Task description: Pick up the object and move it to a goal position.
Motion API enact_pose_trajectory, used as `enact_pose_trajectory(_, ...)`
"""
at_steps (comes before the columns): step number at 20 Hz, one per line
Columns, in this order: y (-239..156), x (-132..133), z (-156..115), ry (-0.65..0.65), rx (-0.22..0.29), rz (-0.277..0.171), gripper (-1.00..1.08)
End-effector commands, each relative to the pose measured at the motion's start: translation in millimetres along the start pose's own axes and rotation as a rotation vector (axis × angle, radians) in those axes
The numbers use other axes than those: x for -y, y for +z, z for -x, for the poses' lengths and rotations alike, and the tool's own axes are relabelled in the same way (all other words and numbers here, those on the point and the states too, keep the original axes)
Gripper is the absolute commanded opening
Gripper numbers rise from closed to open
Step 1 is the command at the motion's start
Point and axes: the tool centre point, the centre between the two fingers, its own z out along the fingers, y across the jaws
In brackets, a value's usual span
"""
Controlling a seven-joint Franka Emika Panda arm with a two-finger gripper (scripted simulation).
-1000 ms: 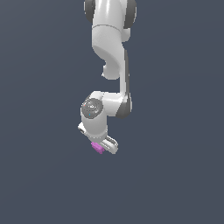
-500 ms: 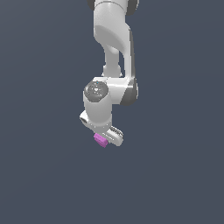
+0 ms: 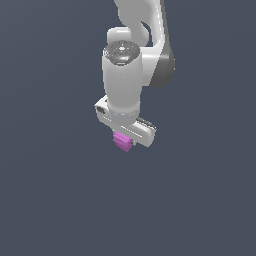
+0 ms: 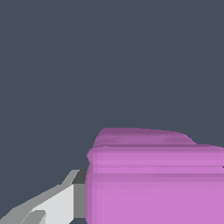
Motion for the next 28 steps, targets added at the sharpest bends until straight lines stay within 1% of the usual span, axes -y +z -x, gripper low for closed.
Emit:
enact_pose_trajectory(1, -29, 4, 10, 0.000, 0.000, 0.000, -1.00)
enact_pose_trajectory(10, -130, 20, 41, 0.001, -0.001, 0.001, -1.00)
enact_pose_trajectory(15, -175, 28, 53, 0.001, -0.001, 0.001, -1.00)
enact_pose_trajectory(21, -209, 35, 63, 0.000, -0.001, 0.001, -1.00)
enact_pose_trajectory(28, -223, 38, 66, -0.001, 0.000, 0.001, -1.00)
